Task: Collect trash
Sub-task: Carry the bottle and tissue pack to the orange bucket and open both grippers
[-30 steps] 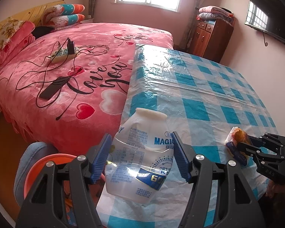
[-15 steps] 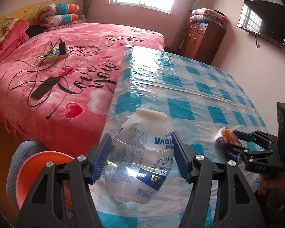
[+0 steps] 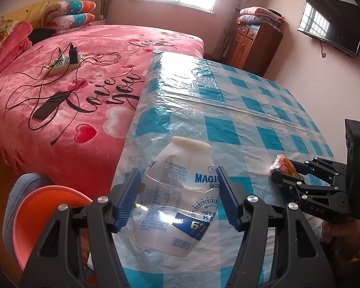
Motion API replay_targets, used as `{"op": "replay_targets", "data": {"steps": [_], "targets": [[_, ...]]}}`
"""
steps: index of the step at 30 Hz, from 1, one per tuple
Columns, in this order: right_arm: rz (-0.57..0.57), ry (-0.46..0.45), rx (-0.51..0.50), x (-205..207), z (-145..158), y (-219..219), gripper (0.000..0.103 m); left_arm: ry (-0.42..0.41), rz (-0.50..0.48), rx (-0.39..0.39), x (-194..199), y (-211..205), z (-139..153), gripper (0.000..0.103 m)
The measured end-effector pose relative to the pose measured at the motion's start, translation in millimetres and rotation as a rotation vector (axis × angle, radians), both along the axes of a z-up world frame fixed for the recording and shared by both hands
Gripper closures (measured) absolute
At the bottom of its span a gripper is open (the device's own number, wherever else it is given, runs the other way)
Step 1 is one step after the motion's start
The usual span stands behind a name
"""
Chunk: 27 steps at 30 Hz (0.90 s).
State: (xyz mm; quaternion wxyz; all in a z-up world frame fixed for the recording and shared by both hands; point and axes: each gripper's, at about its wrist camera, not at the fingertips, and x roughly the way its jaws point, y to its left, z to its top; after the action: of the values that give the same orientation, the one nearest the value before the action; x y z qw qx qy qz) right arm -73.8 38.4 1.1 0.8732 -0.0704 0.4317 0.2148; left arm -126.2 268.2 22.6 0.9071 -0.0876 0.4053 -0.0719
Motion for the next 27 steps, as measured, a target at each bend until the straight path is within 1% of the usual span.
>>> {"op": "replay_targets", "data": {"steps": [1,4,9,15,21,27], "targets": [[-0.001,-0.001,0.003,0,1,0,0.070,-0.001,0.001,0.000,0,1,0,0.039],[-0.004,-0.009,0.024,-1,8,0,0.072,-0.004,0.008,-0.001,-1,4,1,0.039],[0.008,-0.022,0.057,-1,23,8,0.073,-0.015,0.029,0.004,-4,14,5,0.039],[0.044,-0.018,0.110,2,43,24,0.073,-0.025,0.071,0.014,-12,31,9,0.039],[0.107,0.002,0.158,6,59,53,0.073,-0.024,0.131,0.025,-24,55,10,0.039],[0.192,0.026,0.206,5,72,95,0.072,-0.015,0.196,0.034,-38,83,5,0.039]]}}
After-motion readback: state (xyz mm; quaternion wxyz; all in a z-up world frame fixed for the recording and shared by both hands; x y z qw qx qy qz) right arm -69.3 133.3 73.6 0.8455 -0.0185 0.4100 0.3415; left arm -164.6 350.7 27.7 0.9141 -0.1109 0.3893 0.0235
